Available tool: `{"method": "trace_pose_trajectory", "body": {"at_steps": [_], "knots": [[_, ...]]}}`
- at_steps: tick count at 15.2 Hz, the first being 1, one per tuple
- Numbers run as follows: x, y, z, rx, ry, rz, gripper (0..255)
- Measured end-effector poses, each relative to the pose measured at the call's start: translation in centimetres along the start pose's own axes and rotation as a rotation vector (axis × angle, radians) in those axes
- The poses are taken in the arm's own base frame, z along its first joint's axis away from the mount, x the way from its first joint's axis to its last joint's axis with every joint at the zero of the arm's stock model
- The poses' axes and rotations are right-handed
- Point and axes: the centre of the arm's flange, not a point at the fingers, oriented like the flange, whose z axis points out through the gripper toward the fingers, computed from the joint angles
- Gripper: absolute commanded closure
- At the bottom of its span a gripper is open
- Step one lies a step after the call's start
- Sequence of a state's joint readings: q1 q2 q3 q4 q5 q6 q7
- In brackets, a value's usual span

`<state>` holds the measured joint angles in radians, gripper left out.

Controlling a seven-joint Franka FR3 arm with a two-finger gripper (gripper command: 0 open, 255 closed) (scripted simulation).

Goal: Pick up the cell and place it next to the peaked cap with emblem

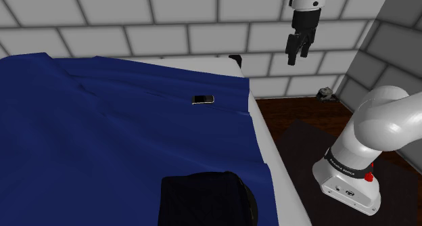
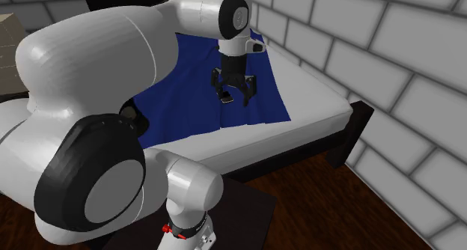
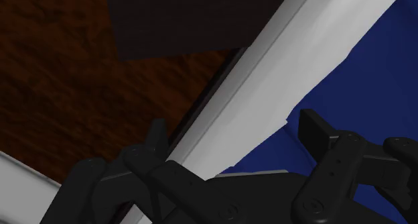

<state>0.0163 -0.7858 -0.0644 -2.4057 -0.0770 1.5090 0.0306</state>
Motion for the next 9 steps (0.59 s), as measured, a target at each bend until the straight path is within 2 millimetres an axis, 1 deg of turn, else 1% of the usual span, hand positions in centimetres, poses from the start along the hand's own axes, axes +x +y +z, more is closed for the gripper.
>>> {"method": "trace_pose_trajectory", "body": {"at_steps": [1, 3, 6, 8, 9], "knots": [[0.0, 0.0, 0.0, 0.0, 0.0, 0.0, 0], [1.2, -0.3, 0.8, 0.001, 0.004, -0.027, 0], [4.2, -1.4, 2.4, 0.002, 0.015, -0.088, 0], [6.4, -2.0, 3.7, 0.003, 0.023, -0.132, 0], [7.6, -2.3, 4.1, 0.003, 0.028, -0.154, 0]]}}
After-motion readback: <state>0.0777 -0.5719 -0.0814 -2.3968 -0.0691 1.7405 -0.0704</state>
